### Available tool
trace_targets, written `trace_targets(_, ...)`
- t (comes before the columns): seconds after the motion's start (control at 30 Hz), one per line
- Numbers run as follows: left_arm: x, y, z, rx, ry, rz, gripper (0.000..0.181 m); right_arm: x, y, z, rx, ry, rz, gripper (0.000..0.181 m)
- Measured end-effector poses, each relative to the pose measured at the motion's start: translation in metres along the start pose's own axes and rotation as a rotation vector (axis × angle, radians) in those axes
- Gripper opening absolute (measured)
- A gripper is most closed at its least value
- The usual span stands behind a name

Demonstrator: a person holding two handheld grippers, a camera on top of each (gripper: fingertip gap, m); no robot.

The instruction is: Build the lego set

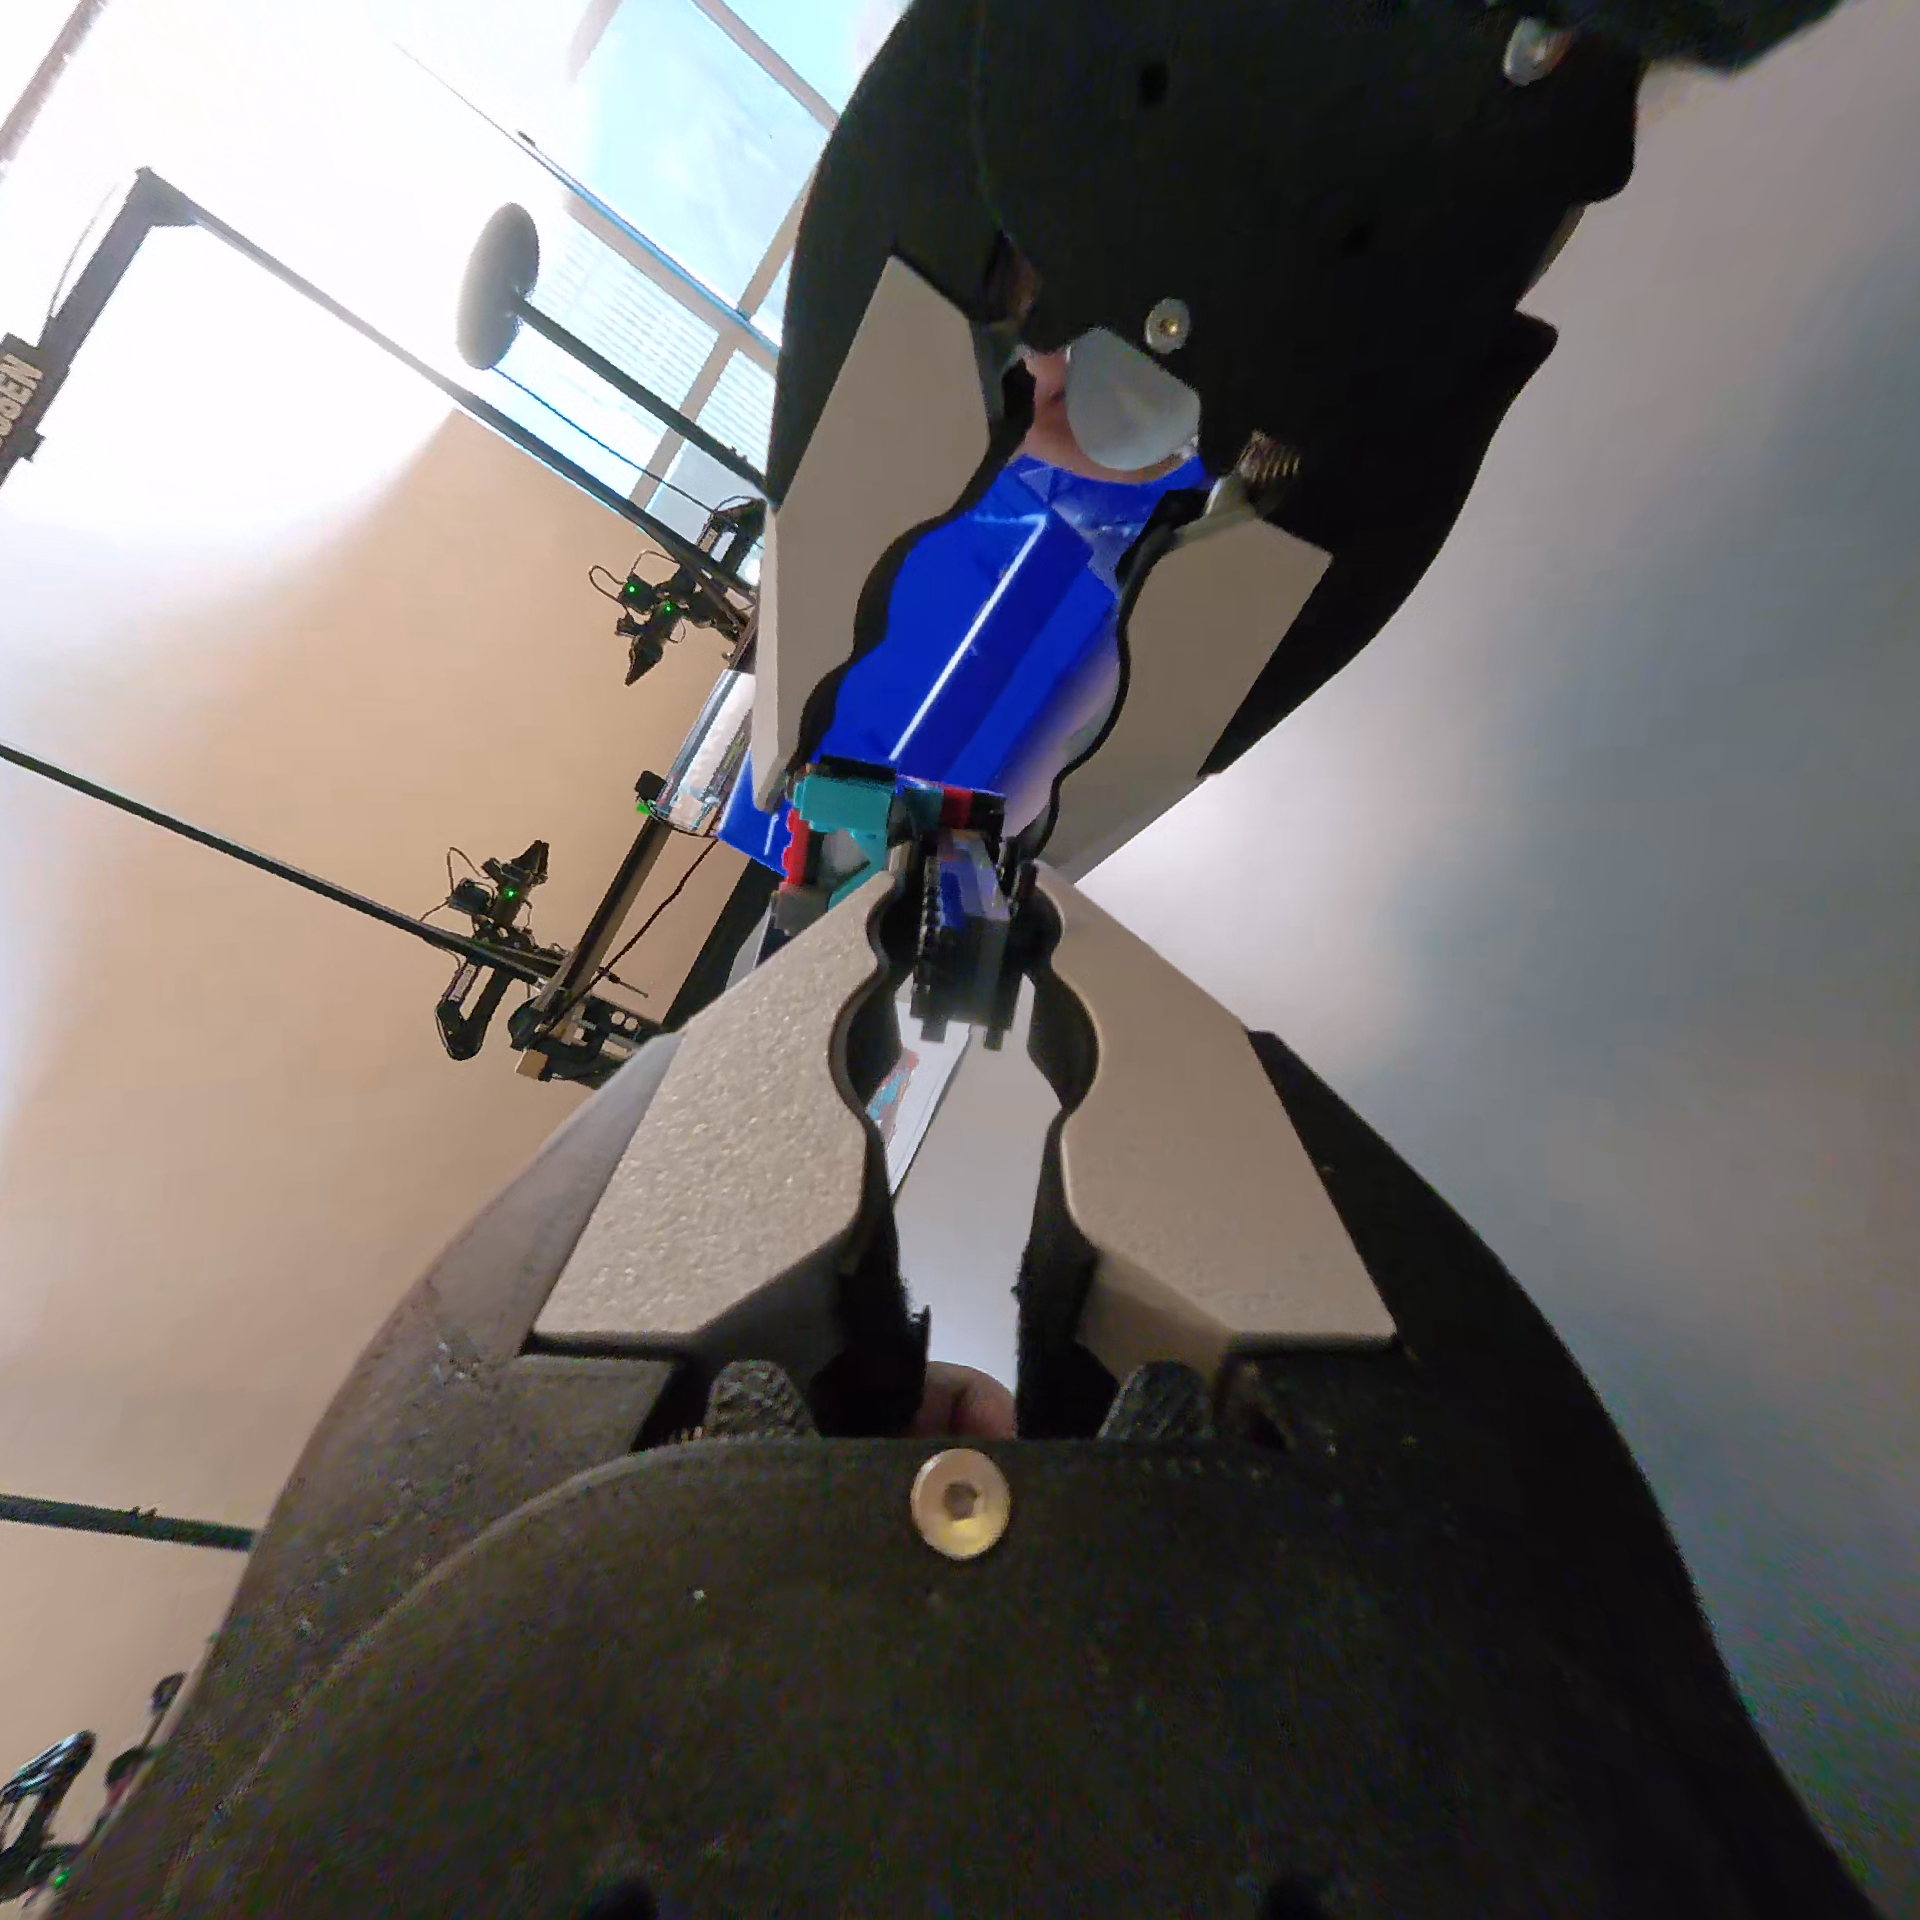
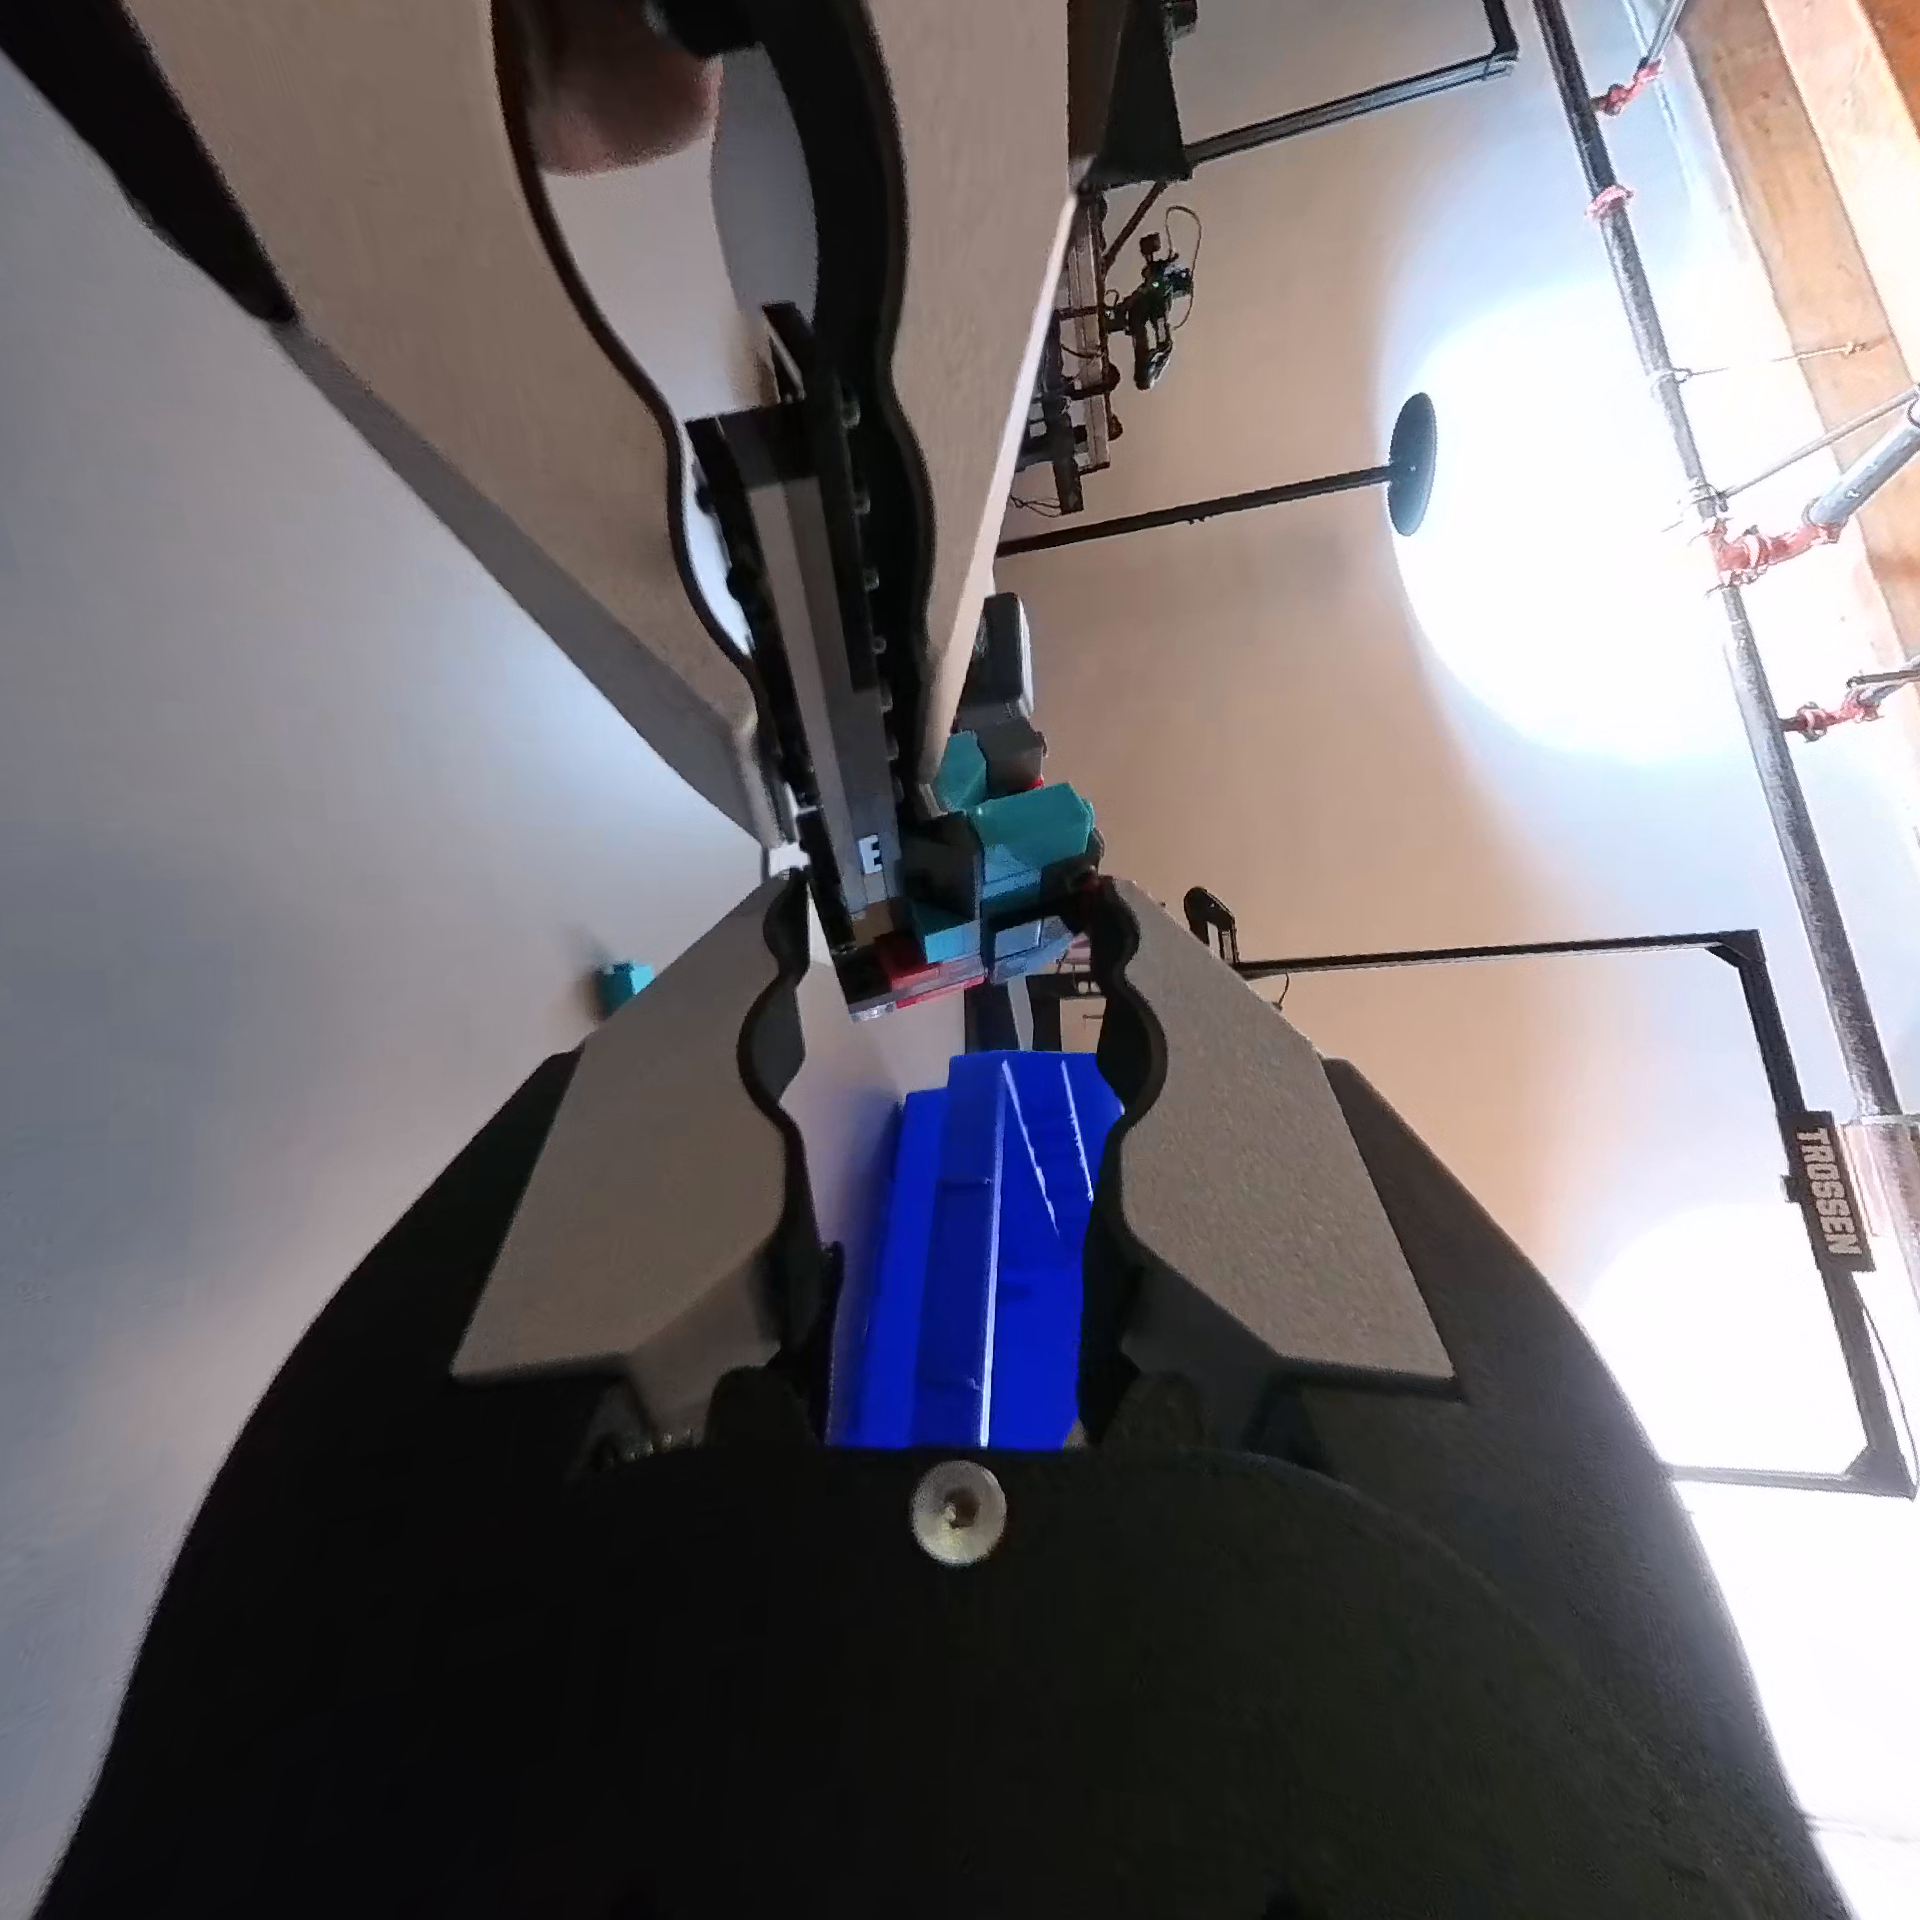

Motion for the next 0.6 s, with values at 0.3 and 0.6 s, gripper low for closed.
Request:
trace_targets(0.3, -0.006, 0.01, -0.004, -0.164, -0.054, -0.088, 0.017, -0.006, -0.001, -0.001, 0.016, -0.098, 0.051, 0.06)
trace_targets(0.6, -0.015, 0.008, -0.011, -0.331, -0.16, -0.362, 0.016, -0.029, -0.017, 0.0, 0.23, -0.289, 0.346, 0.073)
Point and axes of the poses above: each gripper's, where its closed fingertips meet, x out along the fingers, z out of its top, y = z × x across the jaws, the point moved 7 cm from there along -x, back along the fingers, and after that the axes turned 12 degrees about y, right-handed, at the moved point
